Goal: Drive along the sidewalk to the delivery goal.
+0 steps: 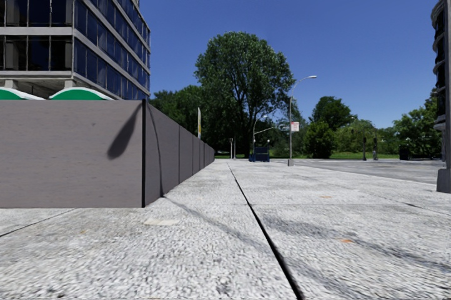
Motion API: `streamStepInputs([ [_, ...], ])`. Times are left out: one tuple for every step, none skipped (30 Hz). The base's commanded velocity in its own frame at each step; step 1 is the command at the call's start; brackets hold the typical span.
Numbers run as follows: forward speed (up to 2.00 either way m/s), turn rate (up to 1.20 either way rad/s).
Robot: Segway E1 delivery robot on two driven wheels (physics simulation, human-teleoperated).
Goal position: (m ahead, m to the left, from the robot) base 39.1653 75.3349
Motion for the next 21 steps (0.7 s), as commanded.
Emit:
streamStepInputs([
  [1.66, 0.00],
  [1.66, 0.00],
  [1.66, 0.00],
  [1.66, 0.00],
  [1.66, 0.00],
  [1.66, 0.00],
  [1.67, 0.00],
  [1.67, 0.00],
  [1.67, 0.00],
  [1.67, 0.00],
  [1.67, 0.00],
  [1.67, 0.00],
  [1.67, 0.00],
  [1.67, 0.00],
  [1.67, 0.00],
  [1.67, 0.00],
  [1.67, 0.00],
  [1.67, 0.00],
  [1.67, 0.00],
  [1.68, 0.00],
  [1.68, 0.00],
])
